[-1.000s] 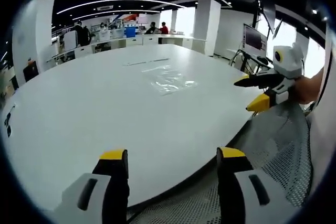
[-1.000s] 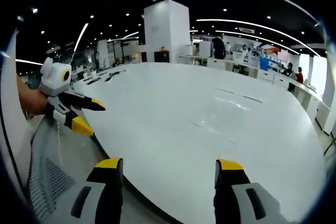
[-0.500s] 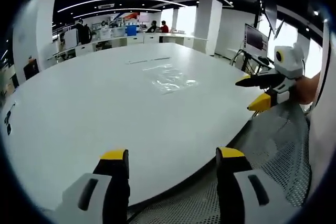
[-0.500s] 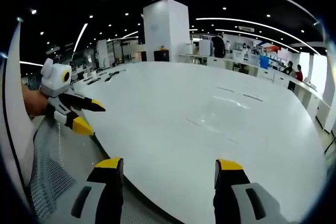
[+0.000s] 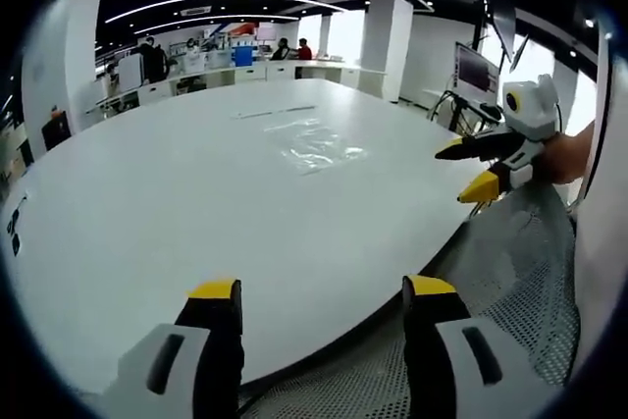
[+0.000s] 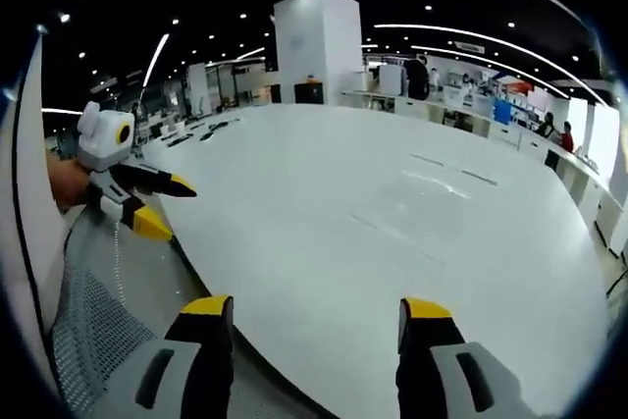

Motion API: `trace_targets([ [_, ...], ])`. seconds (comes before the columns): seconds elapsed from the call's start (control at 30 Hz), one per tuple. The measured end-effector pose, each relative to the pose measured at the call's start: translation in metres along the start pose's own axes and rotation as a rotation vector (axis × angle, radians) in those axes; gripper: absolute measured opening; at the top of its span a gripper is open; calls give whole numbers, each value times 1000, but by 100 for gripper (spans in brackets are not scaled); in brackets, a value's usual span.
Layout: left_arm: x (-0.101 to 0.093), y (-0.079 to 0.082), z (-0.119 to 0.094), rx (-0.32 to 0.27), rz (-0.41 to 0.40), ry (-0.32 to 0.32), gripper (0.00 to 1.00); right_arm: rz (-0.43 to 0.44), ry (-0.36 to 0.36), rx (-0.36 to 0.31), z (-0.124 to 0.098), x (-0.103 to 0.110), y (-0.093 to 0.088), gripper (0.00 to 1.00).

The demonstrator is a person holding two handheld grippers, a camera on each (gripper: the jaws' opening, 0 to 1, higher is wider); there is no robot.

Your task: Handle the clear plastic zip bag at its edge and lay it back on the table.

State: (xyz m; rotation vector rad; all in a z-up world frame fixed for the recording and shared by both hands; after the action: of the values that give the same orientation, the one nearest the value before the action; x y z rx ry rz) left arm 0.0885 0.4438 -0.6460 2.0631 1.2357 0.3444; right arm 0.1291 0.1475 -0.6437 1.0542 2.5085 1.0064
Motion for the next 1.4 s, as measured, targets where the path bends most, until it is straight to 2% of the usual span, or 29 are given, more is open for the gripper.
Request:
trace_targets([
  [0.4, 1, 0, 0, 7, -6, 1, 65, -110, -49, 0, 22, -45, 24, 54],
  [0.63, 6, -4, 3, 7, -7, 3, 64, -199, -86, 37, 35, -68, 31, 51],
  [0.8, 12, -8, 5, 7, -9, 3, 64, -307, -126, 85, 47, -84, 37, 50],
  [0.87, 8, -5, 4, 6, -10, 4, 64, -337, -136, 97, 51, -90, 39, 48],
  [0.93, 5, -2, 2, 7, -13, 2, 65, -416, -167, 145, 56, -97, 39, 45],
  [1.07, 3, 1, 0, -12, -24, -7, 65, -457, -170, 160, 63, -105, 41, 39],
  [1.27, 3, 4, -1, -30, -40, -6, 65, -583, -173, 198, 75, -113, 48, 29],
  [1.4, 3, 5, -1, -33, -45, -8, 65, -617, -174, 214, 83, -117, 53, 25],
])
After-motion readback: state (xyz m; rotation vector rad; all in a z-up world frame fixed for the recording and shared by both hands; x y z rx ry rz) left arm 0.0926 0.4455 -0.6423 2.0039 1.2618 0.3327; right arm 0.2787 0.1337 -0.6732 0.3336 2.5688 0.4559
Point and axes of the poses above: the point that each gripper's makers call its tool centre point, and the gripper's own axes: z roughly forward along the fingers, x roughly to its left, y roughly out of its top, the point moved 9 cm from there along -z, roughly backward along the fingers, and after that the axes turned 11 degrees about x, right-handed, at the moved point
